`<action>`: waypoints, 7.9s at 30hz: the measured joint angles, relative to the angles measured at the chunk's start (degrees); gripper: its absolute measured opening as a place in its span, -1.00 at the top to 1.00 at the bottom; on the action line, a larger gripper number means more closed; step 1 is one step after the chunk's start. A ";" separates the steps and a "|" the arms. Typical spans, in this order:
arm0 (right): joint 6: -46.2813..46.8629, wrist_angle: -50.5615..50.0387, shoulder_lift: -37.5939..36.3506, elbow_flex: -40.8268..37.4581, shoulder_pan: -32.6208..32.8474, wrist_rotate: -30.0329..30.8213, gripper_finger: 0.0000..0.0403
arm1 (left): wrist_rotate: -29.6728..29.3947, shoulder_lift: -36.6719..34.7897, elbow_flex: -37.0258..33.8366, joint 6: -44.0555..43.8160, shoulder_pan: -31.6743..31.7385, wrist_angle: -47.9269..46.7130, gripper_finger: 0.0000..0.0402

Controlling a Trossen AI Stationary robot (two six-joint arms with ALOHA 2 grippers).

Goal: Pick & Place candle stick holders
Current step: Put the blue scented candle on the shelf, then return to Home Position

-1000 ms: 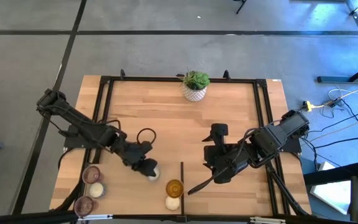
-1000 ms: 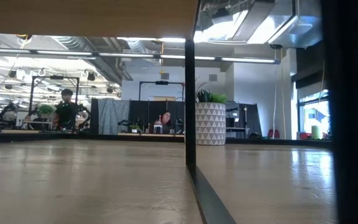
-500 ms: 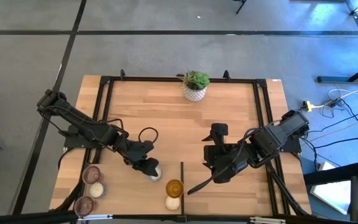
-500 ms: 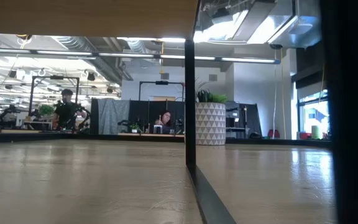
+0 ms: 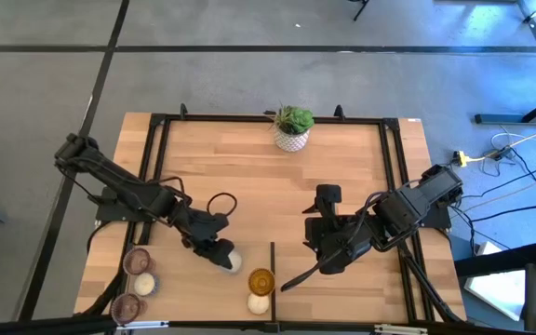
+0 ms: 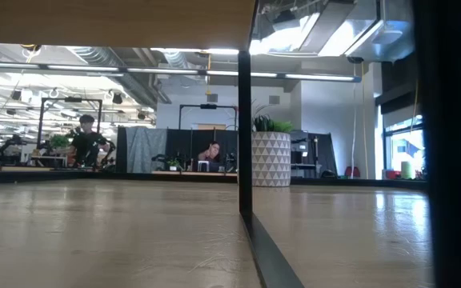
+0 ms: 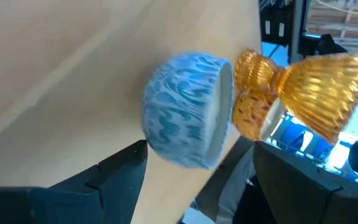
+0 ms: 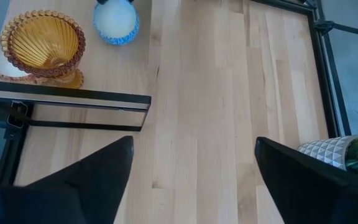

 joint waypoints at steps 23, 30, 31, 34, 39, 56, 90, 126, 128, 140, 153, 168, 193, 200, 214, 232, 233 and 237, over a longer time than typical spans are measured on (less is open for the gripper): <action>1.29 0.93 0.07 -0.02 0.01 -0.21 -0.66 | 10.15 -3.21 0.02 13.30 1.52 -8.70 0.61; 1.27 2.57 0.07 -0.04 0.01 -0.36 -0.66 | 13.56 -2.70 0.02 16.29 3.37 -10.62 0.99; 1.27 2.62 0.07 -0.04 0.01 -0.36 -0.66 | 14.35 -2.53 0.02 16.88 3.39 -11.85 0.99; 1.29 2.71 0.07 -0.04 0.01 -0.36 -0.66 | 16.41 -1.47 0.02 18.86 3.98 -12.49 0.99; 1.34 2.68 0.07 -0.04 -0.10 -0.34 -0.66 | 17.24 0.74 0.02 20.39 5.46 -8.58 0.99; 21.06 -6.78 0.09 -3.32 -1.30 -0.11 -0.66 | 23.24 5.71 0.02 24.37 11.86 -3.26 0.99; 22.08 -6.71 0.09 -6.19 -1.10 -0.64 -0.66 | 30.74 14.12 5.16 26.38 14.50 5.69 0.99; 22.08 -6.47 0.09 -6.19 -1.12 0.49 -0.66 | 30.10 14.34 5.27 29.45 17.87 4.39 0.99; 22.08 -6.47 0.09 -6.19 -1.13 0.49 -0.66 | 30.08 14.34 5.27 29.48 17.89 4.38 0.99; 22.08 -6.38 0.07 -6.16 -1.13 1.58 -0.66 | 29.14 14.34 5.27 29.15 17.82 6.51 0.99; 22.08 -6.07 0.07 -6.16 -1.13 1.78 -0.66 | 30.57 12.62 5.25 29.84 18.02 1.16 0.99; 15.20 1.54 -0.14 -6.16 -0.30 -15.21 -0.34 | -7.63 -2.96 19.03 46.86 21.33 -16.32 0.99; 14.38 18.90 -0.38 -3.65 4.82 -26.04 0.82 | -46.30 2.99 19.37 54.61 0.65 10.88 0.99; 9.14 12.08 -4.09 -4.06 6.80 -16.81 0.93 | -47.20 5.71 19.30 52.04 3.27 16.13 0.99; 2.83 41.89 -42.37 -53.30 1.78 -25.27 0.99 | -47.98 5.50 19.30 53.32 14.07 28.93 0.99; -10.27 56.18 -85.94 -90.25 -18.89 -20.46 1.00 | -56.12 5.95 19.30 51.92 17.45 31.37 0.99; -11.03 55.27 -86.81 -90.94 -20.01 -18.52 1.00 | -56.12 5.95 19.30 51.86 17.81 31.39 0.99; -13.28 51.98 -87.60 -94.23 -23.80 -12.24 1.00 | -56.04 5.95 19.30 50.74 19.24 31.38 0.99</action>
